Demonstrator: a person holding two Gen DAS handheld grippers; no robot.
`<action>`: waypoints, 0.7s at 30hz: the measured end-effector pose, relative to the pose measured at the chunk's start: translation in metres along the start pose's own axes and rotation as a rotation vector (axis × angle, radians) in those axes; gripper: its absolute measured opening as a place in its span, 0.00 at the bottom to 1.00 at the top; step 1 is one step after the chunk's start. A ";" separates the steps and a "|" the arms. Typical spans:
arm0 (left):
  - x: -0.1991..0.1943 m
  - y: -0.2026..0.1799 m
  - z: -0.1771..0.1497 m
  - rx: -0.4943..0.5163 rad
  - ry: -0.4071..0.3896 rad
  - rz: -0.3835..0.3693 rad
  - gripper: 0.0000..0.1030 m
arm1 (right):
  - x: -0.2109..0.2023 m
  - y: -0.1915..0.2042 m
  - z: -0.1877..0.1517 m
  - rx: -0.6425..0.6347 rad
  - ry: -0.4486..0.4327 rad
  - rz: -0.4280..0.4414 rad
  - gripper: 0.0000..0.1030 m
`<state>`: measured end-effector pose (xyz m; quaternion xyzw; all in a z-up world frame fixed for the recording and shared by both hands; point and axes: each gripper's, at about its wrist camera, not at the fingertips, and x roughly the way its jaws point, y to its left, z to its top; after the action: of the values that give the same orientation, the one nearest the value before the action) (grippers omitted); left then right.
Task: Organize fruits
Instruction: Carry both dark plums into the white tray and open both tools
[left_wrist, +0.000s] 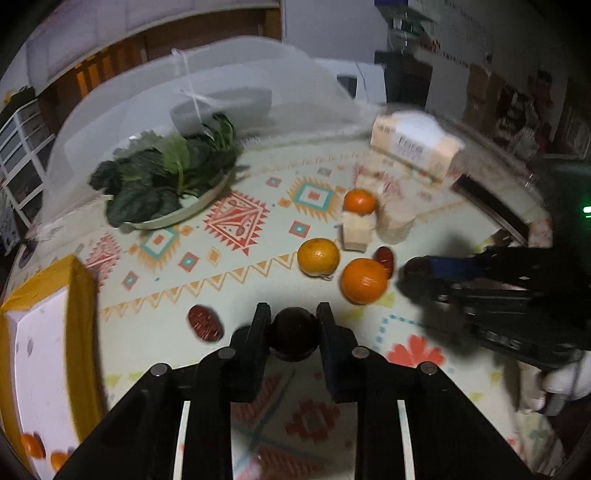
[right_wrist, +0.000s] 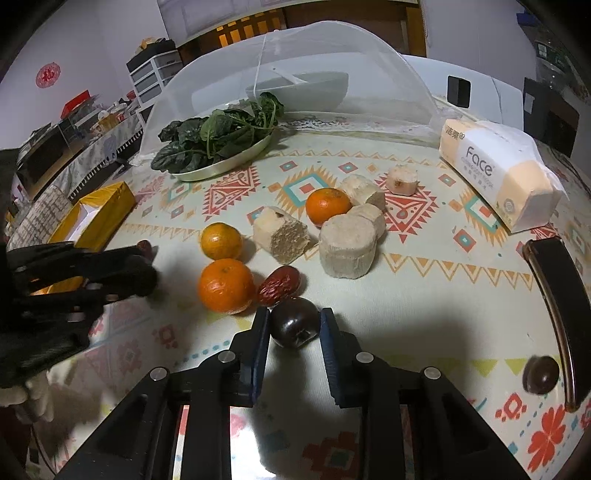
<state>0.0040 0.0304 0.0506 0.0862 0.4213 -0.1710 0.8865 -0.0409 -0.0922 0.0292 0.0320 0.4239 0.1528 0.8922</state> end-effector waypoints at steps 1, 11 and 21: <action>-0.013 0.001 -0.004 -0.006 -0.021 0.000 0.24 | -0.005 0.002 -0.001 0.002 -0.007 0.002 0.28; -0.109 0.058 -0.057 -0.237 -0.135 -0.019 0.24 | -0.063 0.066 -0.001 -0.044 -0.082 0.112 0.28; -0.163 0.167 -0.142 -0.509 -0.168 0.147 0.24 | -0.039 0.205 0.018 -0.163 -0.025 0.306 0.28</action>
<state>-0.1300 0.2650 0.0891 -0.1235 0.3682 -0.0013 0.9215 -0.1004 0.0929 0.1083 0.0257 0.3893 0.3203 0.8633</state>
